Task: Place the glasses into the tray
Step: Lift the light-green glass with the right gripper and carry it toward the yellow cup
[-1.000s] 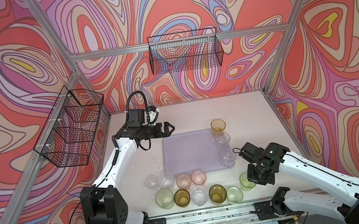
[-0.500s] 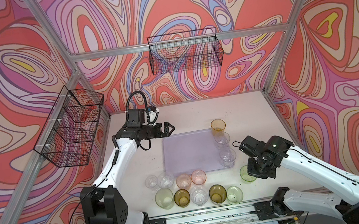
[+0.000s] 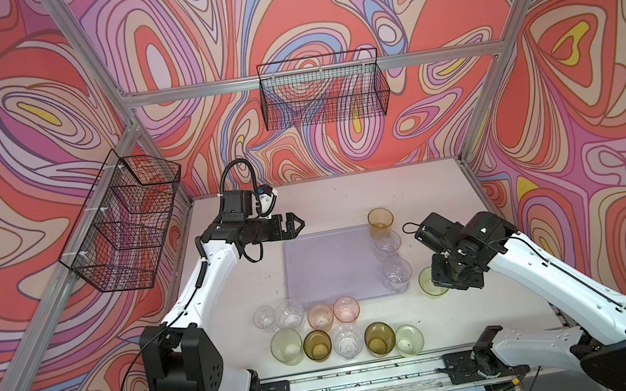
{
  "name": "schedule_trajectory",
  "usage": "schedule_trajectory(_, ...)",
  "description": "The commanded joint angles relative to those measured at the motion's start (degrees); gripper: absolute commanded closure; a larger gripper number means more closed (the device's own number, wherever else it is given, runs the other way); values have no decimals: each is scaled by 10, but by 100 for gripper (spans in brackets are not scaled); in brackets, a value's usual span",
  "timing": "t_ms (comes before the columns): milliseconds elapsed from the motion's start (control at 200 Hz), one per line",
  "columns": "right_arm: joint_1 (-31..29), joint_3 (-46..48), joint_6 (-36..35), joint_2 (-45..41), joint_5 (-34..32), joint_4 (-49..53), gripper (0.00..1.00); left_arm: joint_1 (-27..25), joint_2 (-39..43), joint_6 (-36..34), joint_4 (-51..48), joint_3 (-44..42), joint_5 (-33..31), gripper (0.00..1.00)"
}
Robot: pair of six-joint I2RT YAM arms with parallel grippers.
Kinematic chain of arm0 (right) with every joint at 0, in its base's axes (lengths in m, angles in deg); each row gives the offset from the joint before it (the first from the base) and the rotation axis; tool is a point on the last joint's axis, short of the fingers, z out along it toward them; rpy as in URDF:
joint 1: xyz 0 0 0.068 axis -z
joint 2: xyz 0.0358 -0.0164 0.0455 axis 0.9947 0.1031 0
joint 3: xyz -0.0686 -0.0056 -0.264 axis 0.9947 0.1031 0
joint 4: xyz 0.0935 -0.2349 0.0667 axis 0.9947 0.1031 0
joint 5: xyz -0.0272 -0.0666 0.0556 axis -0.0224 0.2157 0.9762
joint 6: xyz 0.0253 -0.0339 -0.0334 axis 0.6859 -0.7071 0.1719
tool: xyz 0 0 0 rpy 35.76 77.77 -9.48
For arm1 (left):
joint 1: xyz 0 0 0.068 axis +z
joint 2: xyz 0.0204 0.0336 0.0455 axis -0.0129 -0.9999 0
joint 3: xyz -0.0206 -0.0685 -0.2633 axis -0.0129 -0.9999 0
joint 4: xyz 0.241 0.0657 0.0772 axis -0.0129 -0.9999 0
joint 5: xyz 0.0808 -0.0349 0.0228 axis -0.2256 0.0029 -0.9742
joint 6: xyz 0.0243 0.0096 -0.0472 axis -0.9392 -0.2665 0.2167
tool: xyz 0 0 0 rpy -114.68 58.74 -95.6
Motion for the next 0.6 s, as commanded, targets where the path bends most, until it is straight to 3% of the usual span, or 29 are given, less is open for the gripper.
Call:
schedule_trajectory(0,10,-28,-27,9,-27,26,100,0,-2,-7,-7,2,0,1)
schedule_trajectory(591,59,-160,-141,108,-14,-29,100,0,4,-11,-15,2,-6,1)
